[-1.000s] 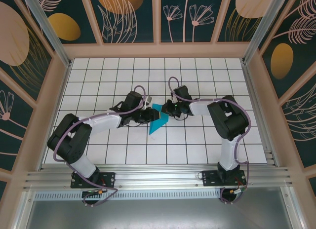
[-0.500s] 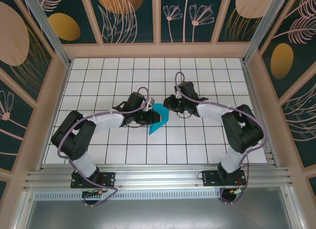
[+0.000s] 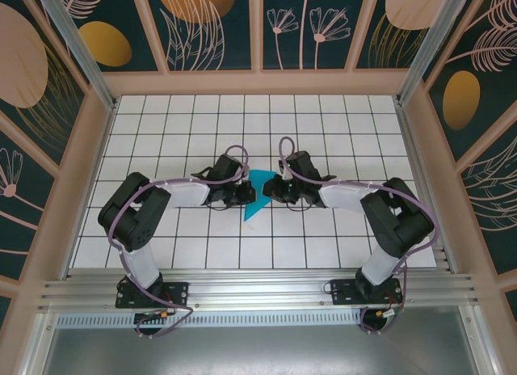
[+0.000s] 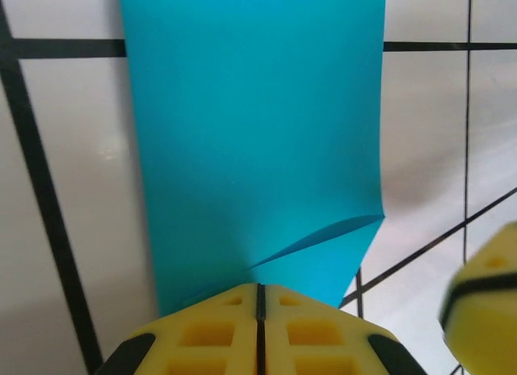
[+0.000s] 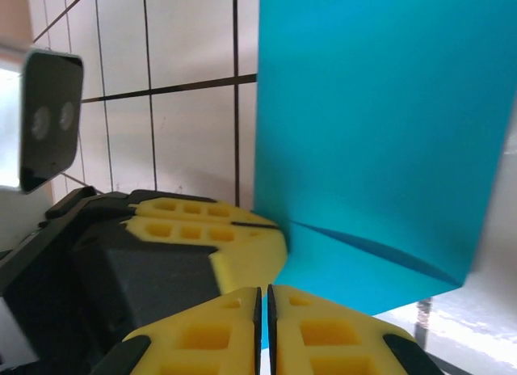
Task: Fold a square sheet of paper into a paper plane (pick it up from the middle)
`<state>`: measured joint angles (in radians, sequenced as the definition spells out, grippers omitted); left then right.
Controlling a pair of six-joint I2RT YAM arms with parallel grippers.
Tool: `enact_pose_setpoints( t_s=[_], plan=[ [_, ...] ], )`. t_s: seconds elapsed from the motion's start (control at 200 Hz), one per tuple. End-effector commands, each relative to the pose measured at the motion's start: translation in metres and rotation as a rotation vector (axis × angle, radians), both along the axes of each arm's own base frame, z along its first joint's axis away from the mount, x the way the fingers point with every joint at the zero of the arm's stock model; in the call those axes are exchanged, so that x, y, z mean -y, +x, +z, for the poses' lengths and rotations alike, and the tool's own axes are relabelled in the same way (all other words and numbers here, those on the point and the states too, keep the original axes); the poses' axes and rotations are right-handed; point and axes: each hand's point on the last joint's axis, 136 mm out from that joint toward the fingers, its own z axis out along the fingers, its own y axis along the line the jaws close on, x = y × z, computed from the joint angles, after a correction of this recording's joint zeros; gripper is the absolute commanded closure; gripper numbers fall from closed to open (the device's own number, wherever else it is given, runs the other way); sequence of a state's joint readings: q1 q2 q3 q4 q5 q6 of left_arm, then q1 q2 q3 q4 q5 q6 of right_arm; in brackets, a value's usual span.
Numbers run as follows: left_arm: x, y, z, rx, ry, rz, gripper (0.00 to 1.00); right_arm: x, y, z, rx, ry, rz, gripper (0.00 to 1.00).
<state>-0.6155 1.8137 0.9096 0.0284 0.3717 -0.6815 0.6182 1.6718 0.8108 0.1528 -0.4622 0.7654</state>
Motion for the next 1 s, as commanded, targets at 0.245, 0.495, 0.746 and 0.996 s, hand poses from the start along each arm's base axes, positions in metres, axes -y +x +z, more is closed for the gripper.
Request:
enact_pose_setpoints(
  t_s=[0.245, 0.495, 0.746, 0.996],
  plan=[
    [-0.009, 0.004, -0.019, 0.029, 0.087, -0.014, 0.89, -0.016, 0.005, -0.014, -0.044, 0.019, 0.011, 0.86],
    [-0.012, 0.000, -0.027, 0.017, 0.102, -0.021, 0.89, -0.028, 0.009, -0.022, -0.060, 0.020, 0.032, 0.86],
    [-0.015, -0.002, -0.032, 0.008, 0.116, -0.020, 0.89, -0.018, 0.008, -0.055, -0.105, -0.077, 0.011, 0.87],
    [-0.010, 0.002, -0.011, 0.033, 0.089, -0.027, 0.85, -0.005, 0.002, -0.080, -0.154, -0.156, -0.026, 0.88]
  ],
)
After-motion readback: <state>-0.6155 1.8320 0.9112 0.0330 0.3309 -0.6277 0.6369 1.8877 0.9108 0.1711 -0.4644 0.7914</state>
